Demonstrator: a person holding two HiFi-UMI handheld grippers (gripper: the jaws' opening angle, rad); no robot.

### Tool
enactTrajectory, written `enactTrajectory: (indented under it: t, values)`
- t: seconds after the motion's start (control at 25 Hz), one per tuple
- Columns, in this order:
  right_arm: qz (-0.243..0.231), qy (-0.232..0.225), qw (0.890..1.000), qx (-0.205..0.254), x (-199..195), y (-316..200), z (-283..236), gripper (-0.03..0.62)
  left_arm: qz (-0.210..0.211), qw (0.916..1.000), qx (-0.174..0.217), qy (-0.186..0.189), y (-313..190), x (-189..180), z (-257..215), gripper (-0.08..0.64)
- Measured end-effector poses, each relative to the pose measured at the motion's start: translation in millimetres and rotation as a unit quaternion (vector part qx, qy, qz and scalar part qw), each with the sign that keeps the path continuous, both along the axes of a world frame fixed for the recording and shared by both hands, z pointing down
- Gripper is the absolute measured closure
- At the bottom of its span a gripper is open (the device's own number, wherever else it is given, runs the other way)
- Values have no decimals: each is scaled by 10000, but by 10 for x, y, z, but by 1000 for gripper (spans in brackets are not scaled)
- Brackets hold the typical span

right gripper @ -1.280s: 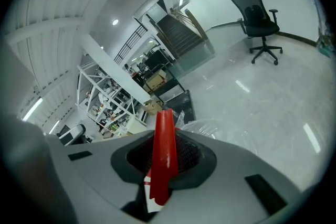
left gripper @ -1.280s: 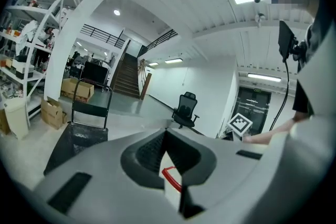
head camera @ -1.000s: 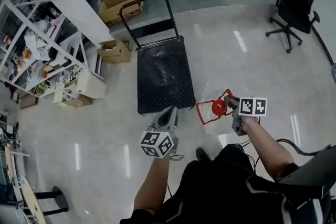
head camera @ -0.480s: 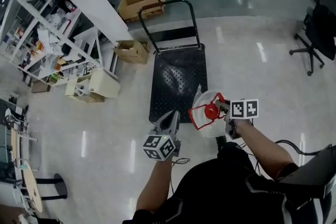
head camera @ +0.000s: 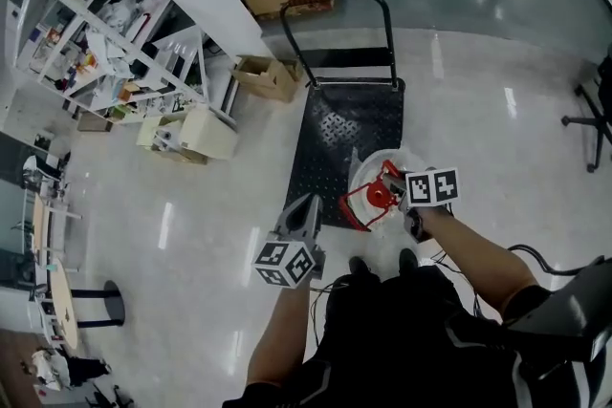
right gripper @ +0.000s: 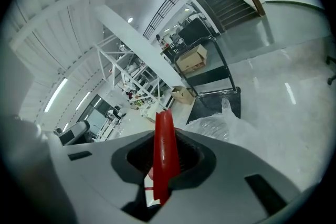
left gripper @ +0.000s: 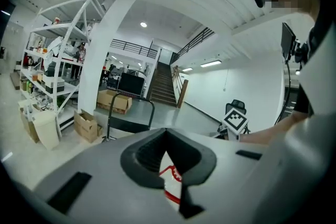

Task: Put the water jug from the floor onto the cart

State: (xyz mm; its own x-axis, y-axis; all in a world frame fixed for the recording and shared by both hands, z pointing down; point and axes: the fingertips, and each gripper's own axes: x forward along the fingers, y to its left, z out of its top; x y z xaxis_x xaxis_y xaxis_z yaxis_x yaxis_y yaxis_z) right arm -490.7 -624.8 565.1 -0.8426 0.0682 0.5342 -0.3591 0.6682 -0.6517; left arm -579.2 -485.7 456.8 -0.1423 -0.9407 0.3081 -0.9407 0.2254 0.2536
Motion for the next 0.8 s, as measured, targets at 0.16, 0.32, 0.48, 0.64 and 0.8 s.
enactTrajectory:
  t: [0.16,0.32,0.48,0.64,0.8]
  values:
    - [-50,163,9998,46,-508,-262,127,531,-123,9998,-76,142,-131,-458,130,569]
    - [-16,418,9991,32,-929,-472,259,531,-150,9994,-51,312,-273,-849,227,569]
    - [-12,533,9986,-3,-1454,-584,381,531,-226,9990,-58,391,-344,-1375,343,569]
    - [-42,672,9977,-99,-1950,-548,567,531,-290,9980,-242,516,-295,-1820,564,569]
    - [-198,779,9965,-243,-2407,-367,860,532,-433,9960,-426,658,-185,-2170,808,569]
